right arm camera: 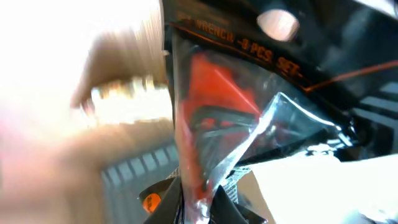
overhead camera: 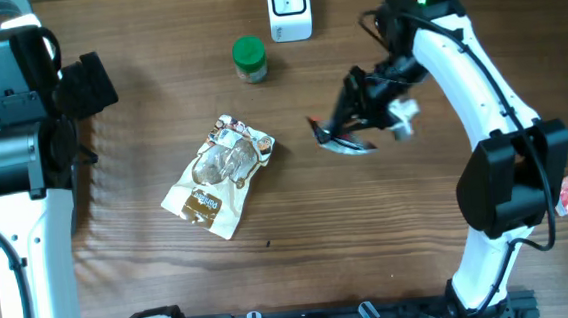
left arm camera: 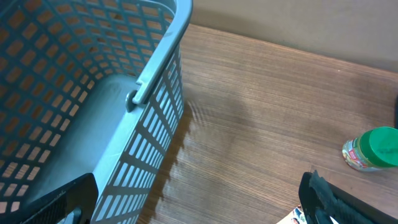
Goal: Scan the item barcode
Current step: 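Lift the wrench packet and carry it toward the scanner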
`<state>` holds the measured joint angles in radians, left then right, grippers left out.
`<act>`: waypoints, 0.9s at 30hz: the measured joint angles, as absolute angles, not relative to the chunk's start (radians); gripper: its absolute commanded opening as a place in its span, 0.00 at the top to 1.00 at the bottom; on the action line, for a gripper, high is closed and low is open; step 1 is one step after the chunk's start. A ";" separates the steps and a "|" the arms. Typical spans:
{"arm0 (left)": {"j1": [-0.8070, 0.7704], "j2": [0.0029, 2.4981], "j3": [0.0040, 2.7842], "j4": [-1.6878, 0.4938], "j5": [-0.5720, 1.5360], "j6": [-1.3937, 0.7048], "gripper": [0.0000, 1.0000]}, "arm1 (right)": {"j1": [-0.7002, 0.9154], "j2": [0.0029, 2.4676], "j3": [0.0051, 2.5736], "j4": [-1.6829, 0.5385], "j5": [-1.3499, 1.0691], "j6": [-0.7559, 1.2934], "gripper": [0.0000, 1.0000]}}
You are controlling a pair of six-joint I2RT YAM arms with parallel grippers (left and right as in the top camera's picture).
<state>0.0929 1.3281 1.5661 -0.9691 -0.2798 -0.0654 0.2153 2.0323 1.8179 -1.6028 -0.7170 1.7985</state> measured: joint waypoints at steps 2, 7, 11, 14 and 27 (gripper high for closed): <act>0.093 1.328 1.566 -0.969 -0.280 -0.065 0.00 | 0.218 2.032 1.816 -1.600 -0.572 1.838 0.95; 0.093 1.328 1.566 -0.969 -0.280 -0.065 0.00 | 0.250 2.032 1.752 -1.600 -0.447 1.951 0.95; 0.093 1.328 1.566 -0.969 -0.280 -0.065 0.00 | 0.252 2.032 1.694 -1.581 -0.606 1.937 0.95; 0.093 1.328 1.566 -0.969 -0.280 -0.065 0.00 | 0.252 2.032 1.694 -1.601 -0.701 1.810 0.95; 0.093 1.328 1.566 -0.969 -0.280 -0.065 0.00 | 0.213 2.032 1.694 -1.601 -0.950 2.017 0.95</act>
